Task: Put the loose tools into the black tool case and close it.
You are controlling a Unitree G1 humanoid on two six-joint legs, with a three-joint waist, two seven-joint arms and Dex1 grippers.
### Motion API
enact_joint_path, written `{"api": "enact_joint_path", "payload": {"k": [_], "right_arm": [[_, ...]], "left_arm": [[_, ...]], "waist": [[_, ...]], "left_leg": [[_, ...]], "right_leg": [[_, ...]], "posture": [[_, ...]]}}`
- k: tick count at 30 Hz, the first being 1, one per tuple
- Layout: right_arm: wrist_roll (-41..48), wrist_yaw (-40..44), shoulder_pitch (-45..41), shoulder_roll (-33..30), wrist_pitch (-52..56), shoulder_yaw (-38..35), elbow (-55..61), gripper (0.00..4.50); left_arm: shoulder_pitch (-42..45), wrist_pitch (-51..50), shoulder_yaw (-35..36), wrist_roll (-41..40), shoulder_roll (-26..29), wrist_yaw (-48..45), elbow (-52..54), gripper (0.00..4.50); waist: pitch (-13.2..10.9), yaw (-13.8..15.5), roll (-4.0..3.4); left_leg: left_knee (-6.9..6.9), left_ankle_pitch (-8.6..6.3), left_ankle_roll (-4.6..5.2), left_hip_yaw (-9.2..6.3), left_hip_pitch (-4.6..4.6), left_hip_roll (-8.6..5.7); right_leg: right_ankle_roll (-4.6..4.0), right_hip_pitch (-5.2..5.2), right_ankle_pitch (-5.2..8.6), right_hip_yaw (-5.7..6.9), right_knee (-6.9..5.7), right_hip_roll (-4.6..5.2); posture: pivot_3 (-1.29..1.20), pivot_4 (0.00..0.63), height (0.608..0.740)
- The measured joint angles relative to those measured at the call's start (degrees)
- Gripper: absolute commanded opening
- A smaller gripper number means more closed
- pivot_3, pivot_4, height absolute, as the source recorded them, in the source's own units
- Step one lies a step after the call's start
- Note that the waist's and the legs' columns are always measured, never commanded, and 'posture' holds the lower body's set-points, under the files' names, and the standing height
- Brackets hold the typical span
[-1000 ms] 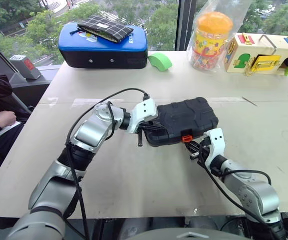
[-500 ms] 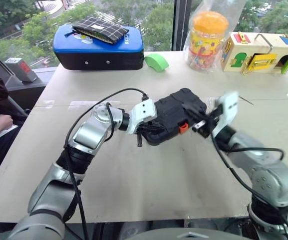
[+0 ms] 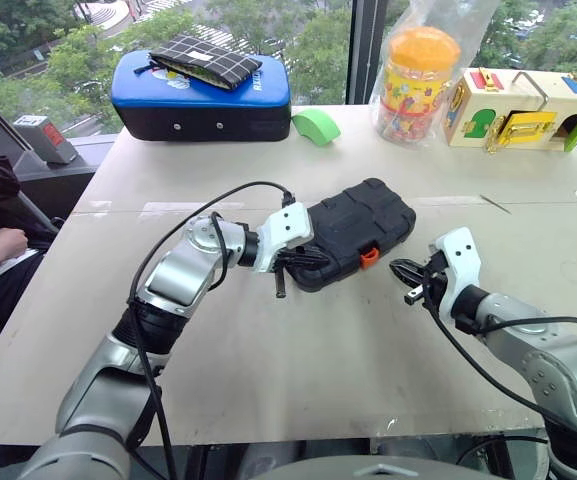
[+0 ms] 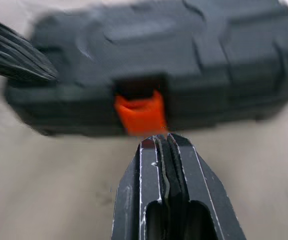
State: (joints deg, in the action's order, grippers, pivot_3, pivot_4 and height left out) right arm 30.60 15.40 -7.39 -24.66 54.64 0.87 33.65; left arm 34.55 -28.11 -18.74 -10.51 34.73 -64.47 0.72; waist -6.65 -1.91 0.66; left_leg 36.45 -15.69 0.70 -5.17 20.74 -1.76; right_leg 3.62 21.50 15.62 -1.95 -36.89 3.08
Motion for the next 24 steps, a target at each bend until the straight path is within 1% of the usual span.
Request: {"api": "enact_joint_path", "payload": {"k": [5, 13, 18, 24], "right_arm": [[-2.39, -0.67, -3.76, 2.14, -0.50, 1.89, -3.24, 0.00], [-3.03, -0.74, -8.27, 4.47, 0.34, 4.28, -3.69, 0.00], [-2.92, -0.79, -7.94, 4.57, 1.72, 4.55, -3.12, 0.00], [-1.36, -1.11, -4.29, 3.57, 5.73, 1.36, 1.05, 0.00]], "left_arm": [[-0.05, -0.06, -0.01, 0.06, -0.28, 0.13, 0.06, 0.06], [-0.25, -0.10, -0.03, 0.25, -0.28, 0.46, 0.51, 0.06], [-0.53, -0.18, -0.02, 0.28, -0.27, 0.77, 1.02, 0.06], [-0.86, -0.24, 0.01, 0.30, -0.28, 1.17, 1.45, 0.06]], "waist": [[0.00, 0.10, 0.01], [0.00, 0.14, 0.00], [0.00, 0.21, 0.00], [0.01, 0.25, 0.00]], "left_leg": [[0.01, 0.00, 0.00, -0.02, 0.00, -0.01], [0.01, 0.00, 0.00, -0.03, 0.01, 0.00], [0.00, 0.00, 0.00, -0.04, 0.03, 0.00], [0.00, 0.00, 0.00, -0.02, 0.02, 0.01]], "right_leg": [[0.00, 0.00, 0.00, 0.00, 0.00, 0.00], [0.00, 0.02, 0.00, 0.00, 0.00, 0.00], [0.00, 0.03, 0.00, 0.00, 0.01, 0.00], [0.00, 0.03, 0.00, -0.02, 0.01, 0.01]], "posture": [[0.00, 0.150, 0.740], [0.00, 0.150, 0.740], [0.00, 0.150, 0.740], [0.00, 0.150, 0.740]]}}
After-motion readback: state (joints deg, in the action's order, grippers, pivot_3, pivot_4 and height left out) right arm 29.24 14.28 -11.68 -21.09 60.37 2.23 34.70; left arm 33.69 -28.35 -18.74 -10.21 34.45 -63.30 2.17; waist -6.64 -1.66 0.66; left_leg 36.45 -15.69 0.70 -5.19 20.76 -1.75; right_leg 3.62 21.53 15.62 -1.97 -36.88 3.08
